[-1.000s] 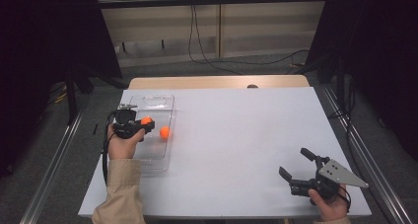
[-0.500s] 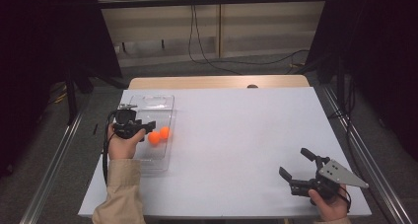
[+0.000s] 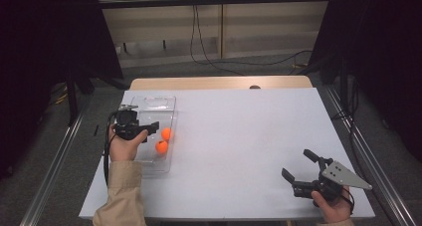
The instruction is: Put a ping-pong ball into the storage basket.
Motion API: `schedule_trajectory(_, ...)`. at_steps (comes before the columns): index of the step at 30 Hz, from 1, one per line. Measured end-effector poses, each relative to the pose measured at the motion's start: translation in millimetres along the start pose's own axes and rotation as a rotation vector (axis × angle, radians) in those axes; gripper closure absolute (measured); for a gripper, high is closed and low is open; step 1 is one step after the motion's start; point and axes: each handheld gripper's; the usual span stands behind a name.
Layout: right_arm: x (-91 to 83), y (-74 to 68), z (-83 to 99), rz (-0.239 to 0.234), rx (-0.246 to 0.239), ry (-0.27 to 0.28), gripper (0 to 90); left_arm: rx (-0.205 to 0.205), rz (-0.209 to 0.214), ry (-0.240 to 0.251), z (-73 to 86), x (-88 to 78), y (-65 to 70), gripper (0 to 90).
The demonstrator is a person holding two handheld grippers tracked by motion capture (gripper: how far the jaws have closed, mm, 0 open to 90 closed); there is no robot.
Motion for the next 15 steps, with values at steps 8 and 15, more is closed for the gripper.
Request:
schedule_trajectory(8, 0.2, -0.3, 0.2, 0.000, 0.005, 0.000, 2.7, 0.007, 0.017, 0.009, -1.1, -0.7, 3.2, 13.3)
schedule_trajectory(15, -1.2, 0.8, -0.2, 0.003, 0.007, 0.002, 2.7, 0.015, 0.025, 0.030, -1.3, -3.2, 8.6, 8.3)
Point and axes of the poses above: each handheld gripper's, and its own axes: x roughly forward along the jaws, z roughly out of its underside, y roughly to its right, and after that the axes turned 14 degrees about z, right-handed
